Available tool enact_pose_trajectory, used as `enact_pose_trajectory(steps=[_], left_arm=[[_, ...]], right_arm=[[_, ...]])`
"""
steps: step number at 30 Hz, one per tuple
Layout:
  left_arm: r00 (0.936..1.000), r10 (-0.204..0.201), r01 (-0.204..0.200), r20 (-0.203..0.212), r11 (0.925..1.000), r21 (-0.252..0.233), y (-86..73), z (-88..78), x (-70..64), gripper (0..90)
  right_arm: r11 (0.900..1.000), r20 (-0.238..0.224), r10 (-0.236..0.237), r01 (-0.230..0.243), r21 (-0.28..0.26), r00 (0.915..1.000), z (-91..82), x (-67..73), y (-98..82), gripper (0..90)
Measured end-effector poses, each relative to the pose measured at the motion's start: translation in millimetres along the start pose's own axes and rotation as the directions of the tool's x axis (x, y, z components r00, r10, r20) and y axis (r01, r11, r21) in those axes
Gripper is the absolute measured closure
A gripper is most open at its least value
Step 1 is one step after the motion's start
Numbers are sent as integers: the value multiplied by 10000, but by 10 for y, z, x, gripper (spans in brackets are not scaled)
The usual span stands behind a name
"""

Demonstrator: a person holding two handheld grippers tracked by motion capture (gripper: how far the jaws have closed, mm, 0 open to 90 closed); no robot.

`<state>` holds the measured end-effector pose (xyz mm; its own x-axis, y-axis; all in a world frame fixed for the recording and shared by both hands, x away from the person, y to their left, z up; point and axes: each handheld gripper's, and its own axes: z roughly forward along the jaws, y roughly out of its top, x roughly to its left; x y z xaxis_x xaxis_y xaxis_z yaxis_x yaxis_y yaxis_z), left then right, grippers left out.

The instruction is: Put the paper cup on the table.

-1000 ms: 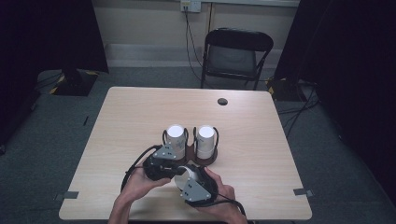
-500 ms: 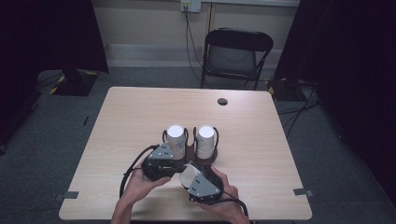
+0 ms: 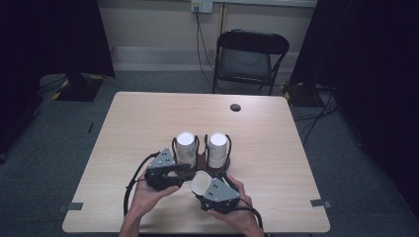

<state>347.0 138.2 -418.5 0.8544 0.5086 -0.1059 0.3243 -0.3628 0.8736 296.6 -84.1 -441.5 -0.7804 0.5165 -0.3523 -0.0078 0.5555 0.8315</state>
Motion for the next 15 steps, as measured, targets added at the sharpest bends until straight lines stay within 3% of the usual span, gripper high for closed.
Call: enact_pose_trajectory(steps=[3,5,8,15], left_arm=[[9998,-11,5,-191,9995,-318,-32,-30,-3,549],[9994,-232,217,-254,9982,-567,-66,-53,-3,509],[9980,-506,467,-390,9943,-960,-127,-87,-2,483],[9959,-418,347,-802,9956,-874,-184,-115,-3,366]], right_arm=[[9991,-121,412,-413,-87,9991,-8,-30,-10,323],[9956,-317,894,-903,-251,9955,-14,-56,-11,325],[9938,-321,1062,-1072,-310,9938,-13,-68,-2,326],[9873,-327,1539,-1550,-343,9876,-23,-78,-45,327]])
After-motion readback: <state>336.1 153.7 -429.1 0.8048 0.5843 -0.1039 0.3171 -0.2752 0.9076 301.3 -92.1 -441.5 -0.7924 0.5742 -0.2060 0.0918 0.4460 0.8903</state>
